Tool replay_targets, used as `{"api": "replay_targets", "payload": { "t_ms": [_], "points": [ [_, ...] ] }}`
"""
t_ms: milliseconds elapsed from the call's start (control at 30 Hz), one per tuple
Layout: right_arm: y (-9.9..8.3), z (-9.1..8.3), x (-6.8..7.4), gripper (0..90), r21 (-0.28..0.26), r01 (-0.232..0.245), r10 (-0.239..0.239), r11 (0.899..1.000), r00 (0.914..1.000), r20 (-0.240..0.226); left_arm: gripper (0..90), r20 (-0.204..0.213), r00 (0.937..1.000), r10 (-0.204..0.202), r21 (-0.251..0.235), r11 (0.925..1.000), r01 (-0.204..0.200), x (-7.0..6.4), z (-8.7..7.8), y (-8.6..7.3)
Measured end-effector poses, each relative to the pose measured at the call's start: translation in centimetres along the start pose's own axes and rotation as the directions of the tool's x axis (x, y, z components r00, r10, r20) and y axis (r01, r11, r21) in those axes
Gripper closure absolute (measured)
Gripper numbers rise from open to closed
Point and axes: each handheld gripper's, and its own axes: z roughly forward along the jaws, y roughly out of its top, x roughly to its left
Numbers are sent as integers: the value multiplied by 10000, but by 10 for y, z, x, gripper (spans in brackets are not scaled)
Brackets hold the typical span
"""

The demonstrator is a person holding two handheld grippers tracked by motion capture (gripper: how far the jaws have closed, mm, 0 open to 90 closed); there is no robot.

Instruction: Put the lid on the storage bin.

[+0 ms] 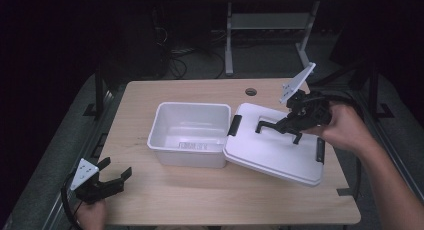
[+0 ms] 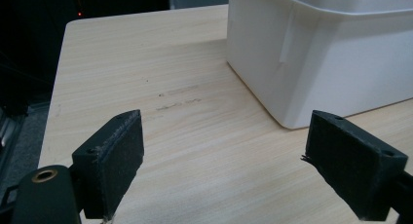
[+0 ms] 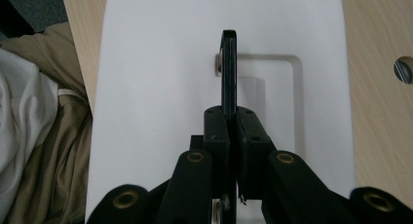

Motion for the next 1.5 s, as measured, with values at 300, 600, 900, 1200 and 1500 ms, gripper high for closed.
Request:
{"api": "replay_targets", "payload": {
  "t_ms": [300,600,900,1200,1500],
  "points": [
    [22,1,2,846,41,329,-329,9994,9994,-69,133,-1,10000,-14,0,10000,14,0,0,0],
    [40,9,1,847,56,620,-619,9981,9978,-216,133,-12,10000,22,-3,10000,-22,1,0,0],
    [60,16,2,847,78,978,-975,9952,9946,-344,133,1,10000,-34,-44,10000,34,1,0,0],
    [78,22,2,847,-7,1229,-1228,9924,9915,-427,133,31,10000,44,-15,10000,-44,-1,0,1],
    [98,31,3,846,8,1439,-1436,9896,9877,-623,133,24,9999,104,-39,9999,-104,-1,1,2]
  ]
}}
